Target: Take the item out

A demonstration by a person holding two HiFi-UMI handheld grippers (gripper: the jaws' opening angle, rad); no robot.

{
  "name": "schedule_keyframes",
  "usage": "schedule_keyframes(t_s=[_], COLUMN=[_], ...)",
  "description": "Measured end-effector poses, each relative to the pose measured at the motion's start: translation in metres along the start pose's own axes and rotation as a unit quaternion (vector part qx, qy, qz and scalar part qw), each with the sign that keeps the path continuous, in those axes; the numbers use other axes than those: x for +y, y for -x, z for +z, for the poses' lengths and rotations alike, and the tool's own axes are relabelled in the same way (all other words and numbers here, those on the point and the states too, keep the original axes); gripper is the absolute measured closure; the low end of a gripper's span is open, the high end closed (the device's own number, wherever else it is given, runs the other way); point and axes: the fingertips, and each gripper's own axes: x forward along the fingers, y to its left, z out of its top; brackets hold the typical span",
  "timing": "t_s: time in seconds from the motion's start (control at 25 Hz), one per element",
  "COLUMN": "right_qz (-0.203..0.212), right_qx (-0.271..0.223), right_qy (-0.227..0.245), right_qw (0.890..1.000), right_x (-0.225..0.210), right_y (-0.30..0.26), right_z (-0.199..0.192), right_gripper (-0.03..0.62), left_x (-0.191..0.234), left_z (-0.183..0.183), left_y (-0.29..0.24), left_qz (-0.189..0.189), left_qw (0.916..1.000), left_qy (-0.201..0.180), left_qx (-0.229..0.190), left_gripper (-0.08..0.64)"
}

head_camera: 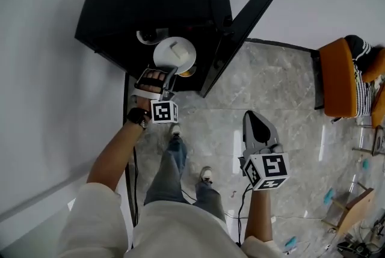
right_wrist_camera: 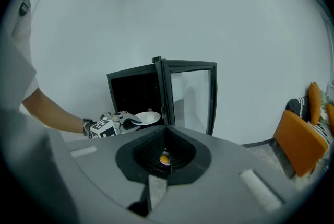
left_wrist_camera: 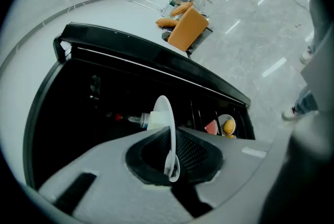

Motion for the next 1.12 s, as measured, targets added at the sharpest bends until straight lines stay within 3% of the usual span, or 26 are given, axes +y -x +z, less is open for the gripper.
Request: schedule_keyframes(t_s=[0.12, 0.48, 0.64, 0.84, 1.12], right_qz=[0.015, 0.041, 0.058, 0.083, 0.119], right_qx=[-0.012, -0.049, -0.073, -0.085, -0.097], right_qy=[0.005, 0.021, 0.034, 0.054, 0.094], right_qw=[1.000, 0.998, 0.995, 0.991, 0.984], right_x=[0.002, 0.014, 0.026, 0.046, 0.072], right_y=[0.010, 0.049, 0.069, 0.086, 0.118], right_z=[0.012, 0.052, 0.068, 0.080, 0.090], right_gripper=[0.584, 0.584, 0.584, 0.584, 0.584], left_x=[0.007, 0.047, 0.063, 0.075, 0.080], left_z=[0.011, 0.049, 0.073, 0.098, 0.112], left_y=[0.030, 0.123, 0.167, 0.218, 0.277], left_qz=[-0.002, 0.032, 0.044, 0.066, 0.067], left_qw=[0.9998, 0.9991, 0.9978, 0.9974, 0.9971], left_qy=[0.021, 0.028, 0.049, 0.029, 0.035], left_qx=[0.004, 0.007, 0.000, -0.003, 0.010], left_gripper=[0.546, 0.546, 0.545, 0.545, 0.545])
